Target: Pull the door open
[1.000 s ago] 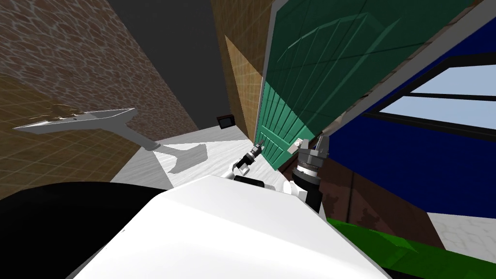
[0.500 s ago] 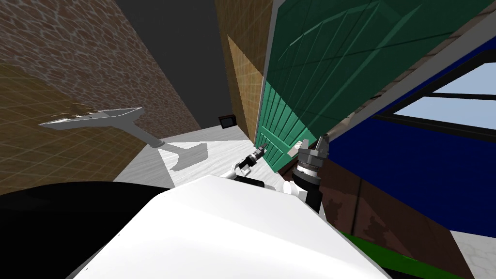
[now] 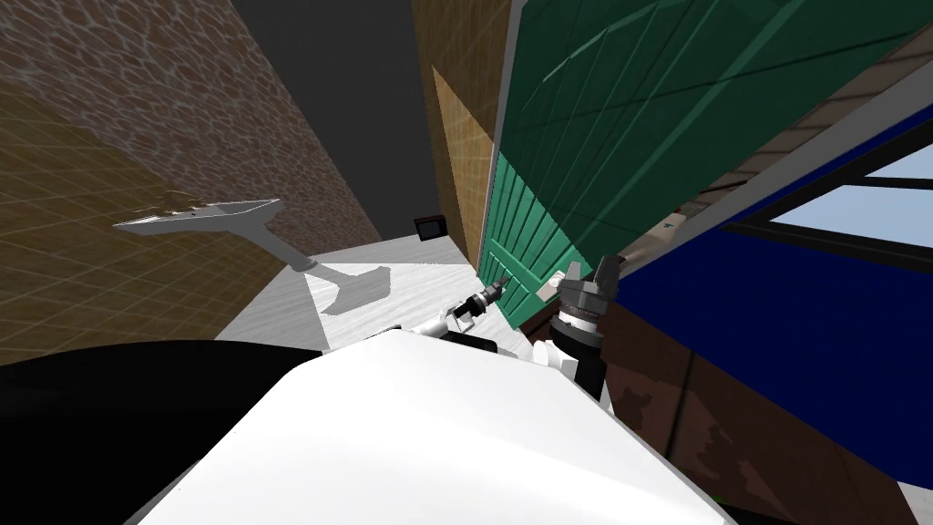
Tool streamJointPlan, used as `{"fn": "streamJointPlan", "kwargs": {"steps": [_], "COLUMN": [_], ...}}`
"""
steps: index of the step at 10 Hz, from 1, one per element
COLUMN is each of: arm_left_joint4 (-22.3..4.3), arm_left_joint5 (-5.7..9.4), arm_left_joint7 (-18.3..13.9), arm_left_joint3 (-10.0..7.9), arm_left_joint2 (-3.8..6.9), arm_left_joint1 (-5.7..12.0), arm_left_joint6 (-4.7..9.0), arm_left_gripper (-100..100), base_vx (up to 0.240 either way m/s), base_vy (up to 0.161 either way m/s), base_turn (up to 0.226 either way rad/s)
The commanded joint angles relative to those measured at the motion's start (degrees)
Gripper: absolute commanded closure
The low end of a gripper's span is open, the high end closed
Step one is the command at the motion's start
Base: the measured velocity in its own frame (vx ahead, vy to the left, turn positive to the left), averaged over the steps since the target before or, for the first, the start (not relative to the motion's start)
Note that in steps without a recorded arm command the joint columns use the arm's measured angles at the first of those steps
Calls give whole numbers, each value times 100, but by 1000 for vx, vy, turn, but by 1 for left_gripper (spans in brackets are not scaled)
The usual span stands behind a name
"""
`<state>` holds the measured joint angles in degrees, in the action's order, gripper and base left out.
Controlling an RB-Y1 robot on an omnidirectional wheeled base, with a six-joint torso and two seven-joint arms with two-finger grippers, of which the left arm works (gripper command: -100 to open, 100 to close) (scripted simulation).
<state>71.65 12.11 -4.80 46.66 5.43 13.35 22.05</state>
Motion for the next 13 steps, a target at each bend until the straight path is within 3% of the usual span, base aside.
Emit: {"fn": "streamJointPlan", "kwargs": {"steps": [1,6,10,11,13], "arm_left_joint4": [-166,-824,-1151,-1135,-1230], "arm_left_joint5": [40,207,289,281,281], "arm_left_joint7": [-21,-82,-112,-120,-172], "arm_left_joint3": [106,599,844,810,807], "arm_left_joint2": [-8,-39,-60,-63,41], "arm_left_joint1": [118,566,788,781,828], "arm_left_joint6": [2,-3,-7,3,38], "arm_left_gripper": [-100,-100,-100,-100,-100], "base_vx": [32,38,53,33,-27], "base_vy": [-115,-204,-224,-87,153], "base_turn": [27,69,36,16,-71]}}
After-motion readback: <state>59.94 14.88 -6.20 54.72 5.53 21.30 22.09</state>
